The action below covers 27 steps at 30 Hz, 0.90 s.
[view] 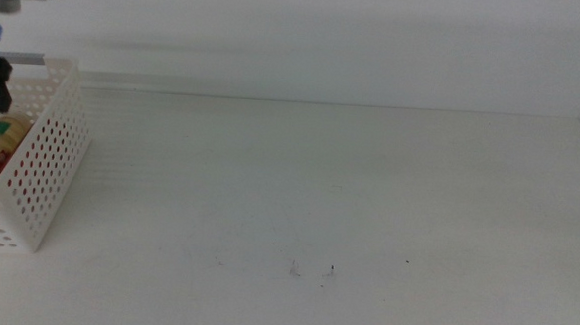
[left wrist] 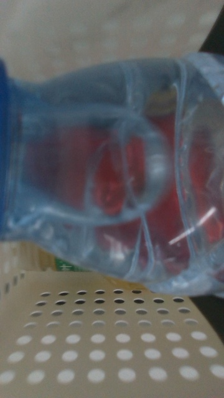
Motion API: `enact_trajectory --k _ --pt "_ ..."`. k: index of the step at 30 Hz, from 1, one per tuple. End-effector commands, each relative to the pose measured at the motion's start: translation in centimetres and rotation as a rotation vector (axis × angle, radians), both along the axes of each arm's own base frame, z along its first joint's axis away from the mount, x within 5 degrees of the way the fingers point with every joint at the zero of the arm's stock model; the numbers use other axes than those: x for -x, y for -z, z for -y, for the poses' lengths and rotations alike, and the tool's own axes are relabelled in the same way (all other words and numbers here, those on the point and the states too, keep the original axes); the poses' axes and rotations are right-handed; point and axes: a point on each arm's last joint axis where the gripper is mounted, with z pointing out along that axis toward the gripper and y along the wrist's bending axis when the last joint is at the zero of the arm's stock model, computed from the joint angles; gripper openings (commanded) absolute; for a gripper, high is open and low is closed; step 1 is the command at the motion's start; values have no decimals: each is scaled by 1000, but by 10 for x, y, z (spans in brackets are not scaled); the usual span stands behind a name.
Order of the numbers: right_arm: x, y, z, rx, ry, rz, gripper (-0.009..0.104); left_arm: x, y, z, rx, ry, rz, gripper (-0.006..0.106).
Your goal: Use arms to grab the bottles and put them into the dustbin to the left of the table.
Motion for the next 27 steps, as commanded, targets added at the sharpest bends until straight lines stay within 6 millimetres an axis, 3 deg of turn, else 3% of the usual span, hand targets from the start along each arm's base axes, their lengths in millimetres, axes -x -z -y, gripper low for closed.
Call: enact_trajectory --k 1,8,13,20,27 --pt "0 -2 0 -3 -2 12 84 -5 2 -4 -24 -3 22 26" --pt "0 -2 0 -3 -2 12 84 -17 42 -8 6 -1 -75 29" --pt "0 -2 0 -3 -2 12 84 -19 55 -9 12 15 -107 46" --pt "0 -2 0 -3 -2 12 84 -20 50 -8 6 16 -88 94" --pt "0 -2 0 -3 -2 12 84 -10 26 -2 17 14 -74 94"
